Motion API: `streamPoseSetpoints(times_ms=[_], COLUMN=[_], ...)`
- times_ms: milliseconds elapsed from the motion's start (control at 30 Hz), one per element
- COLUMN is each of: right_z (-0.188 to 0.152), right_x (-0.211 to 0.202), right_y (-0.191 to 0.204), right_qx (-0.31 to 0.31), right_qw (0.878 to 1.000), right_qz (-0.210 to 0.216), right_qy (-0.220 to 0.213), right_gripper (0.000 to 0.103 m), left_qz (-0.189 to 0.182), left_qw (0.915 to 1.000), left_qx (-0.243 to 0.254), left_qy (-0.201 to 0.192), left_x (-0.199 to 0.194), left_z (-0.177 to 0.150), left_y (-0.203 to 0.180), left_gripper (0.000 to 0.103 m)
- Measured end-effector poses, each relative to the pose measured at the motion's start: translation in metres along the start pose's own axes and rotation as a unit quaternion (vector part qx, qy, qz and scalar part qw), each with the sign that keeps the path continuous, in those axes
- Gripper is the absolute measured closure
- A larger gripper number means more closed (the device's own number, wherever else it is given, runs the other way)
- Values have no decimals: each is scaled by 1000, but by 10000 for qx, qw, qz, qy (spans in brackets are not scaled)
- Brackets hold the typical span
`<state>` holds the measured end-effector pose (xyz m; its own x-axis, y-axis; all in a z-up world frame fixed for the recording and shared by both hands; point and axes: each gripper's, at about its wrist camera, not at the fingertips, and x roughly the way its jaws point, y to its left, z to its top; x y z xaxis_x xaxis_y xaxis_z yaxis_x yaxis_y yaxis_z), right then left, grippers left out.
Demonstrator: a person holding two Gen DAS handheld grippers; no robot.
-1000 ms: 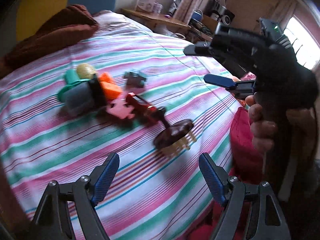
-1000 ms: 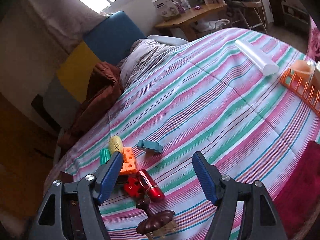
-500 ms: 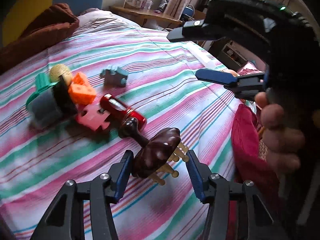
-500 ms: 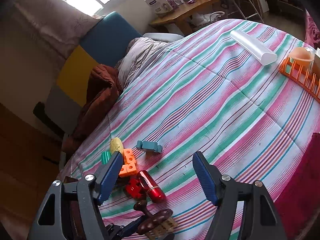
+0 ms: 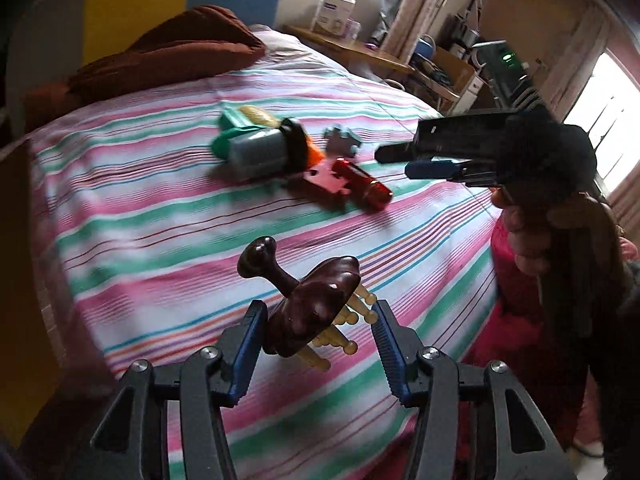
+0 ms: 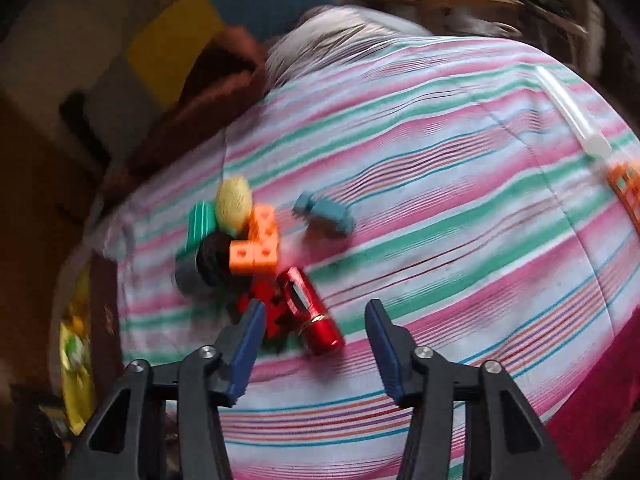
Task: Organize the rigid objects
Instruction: 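Carry the brown brush toward the gold tray with the left tool while the right tool grasps the red cylinder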
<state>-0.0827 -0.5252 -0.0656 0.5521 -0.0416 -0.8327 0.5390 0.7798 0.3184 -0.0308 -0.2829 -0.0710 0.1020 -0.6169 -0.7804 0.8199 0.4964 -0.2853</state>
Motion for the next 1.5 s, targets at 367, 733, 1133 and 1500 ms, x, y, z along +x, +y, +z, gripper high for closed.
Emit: streamPoseSetpoints(times_ms=[367, 733, 1133, 1500], right_z=[-1, -6, -8, -8], right_x=[46, 51, 53, 53], right_y=[27, 36, 38, 39], right_qx=[-852, -1159, -1252, -1347], right_qw=[9906, 9835, 9817, 9798], right_qz=[-906, -1260, -1325, -1380], right_qy=[567, 588, 551, 529], right_gripper=[72, 77, 77, 77], left_qz=[122, 1048, 2107, 2612], left_qw=[9986, 9816, 9465, 9402], left_qx=[-206, -1304, -2323, -2064], left_qy=[-462, -920, -755, -722], left_x=[-52, -141, -167, -166], left_z=[-17, -45, -77, -70], left_y=[21, 108, 230, 246], left_gripper=[49, 55, 70, 71])
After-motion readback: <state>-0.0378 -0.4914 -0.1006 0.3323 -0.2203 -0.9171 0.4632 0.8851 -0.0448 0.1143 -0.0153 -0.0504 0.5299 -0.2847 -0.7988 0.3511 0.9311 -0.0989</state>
